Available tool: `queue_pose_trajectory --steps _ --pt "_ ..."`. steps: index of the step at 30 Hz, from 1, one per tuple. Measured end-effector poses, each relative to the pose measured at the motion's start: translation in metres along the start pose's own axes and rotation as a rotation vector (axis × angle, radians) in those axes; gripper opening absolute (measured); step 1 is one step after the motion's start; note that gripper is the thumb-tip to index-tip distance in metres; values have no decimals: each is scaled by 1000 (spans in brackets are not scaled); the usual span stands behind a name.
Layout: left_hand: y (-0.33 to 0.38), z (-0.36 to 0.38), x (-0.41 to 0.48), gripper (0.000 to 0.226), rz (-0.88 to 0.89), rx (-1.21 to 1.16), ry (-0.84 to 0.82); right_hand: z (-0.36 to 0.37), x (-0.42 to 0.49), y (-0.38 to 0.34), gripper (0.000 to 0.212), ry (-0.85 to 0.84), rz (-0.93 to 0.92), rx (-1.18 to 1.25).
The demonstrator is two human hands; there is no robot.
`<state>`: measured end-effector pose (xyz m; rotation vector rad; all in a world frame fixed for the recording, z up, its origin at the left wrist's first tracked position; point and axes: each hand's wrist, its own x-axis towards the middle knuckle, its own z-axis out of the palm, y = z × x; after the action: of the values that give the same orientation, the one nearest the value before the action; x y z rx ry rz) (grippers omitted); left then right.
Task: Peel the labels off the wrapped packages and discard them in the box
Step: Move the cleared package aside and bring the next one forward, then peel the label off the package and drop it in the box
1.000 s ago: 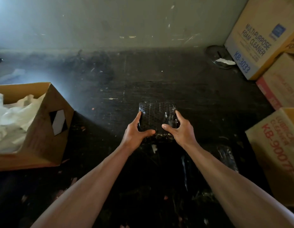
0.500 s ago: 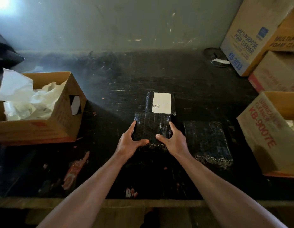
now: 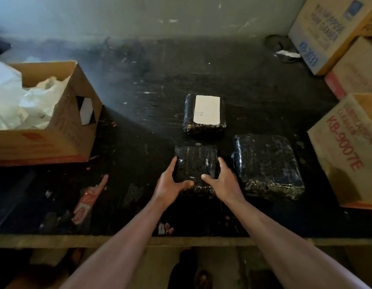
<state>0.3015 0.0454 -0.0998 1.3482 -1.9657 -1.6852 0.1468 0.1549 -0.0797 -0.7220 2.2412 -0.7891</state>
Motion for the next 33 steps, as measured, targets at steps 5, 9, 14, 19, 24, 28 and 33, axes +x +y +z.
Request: queue_pose_trajectory --steps 5,9,14,19,24,28,33 --pt "9 3 2 113 -3 52 -25 -6 -2 -9 88 19 15 -50" --pt "18 -4 2 116 -23 141 -58 -10 -7 -24 87 93 10 -124" --pt "44 -19 17 103 6 125 46 -17 4 -45 87 161 -18 -84" --pt "81 -37 55 95 46 83 85 -38 32 -67 81 207 -86 -46" --pt "105 -44 107 96 55 85 91 -64 80 -86 73 234 -106 -32" --pt "112 -41 148 99 46 100 53 -76 129 -90 73 241 -87 -54" --pt "119 -28 186 97 131 214 -44 -87 194 -90 64 231 -61 -123"
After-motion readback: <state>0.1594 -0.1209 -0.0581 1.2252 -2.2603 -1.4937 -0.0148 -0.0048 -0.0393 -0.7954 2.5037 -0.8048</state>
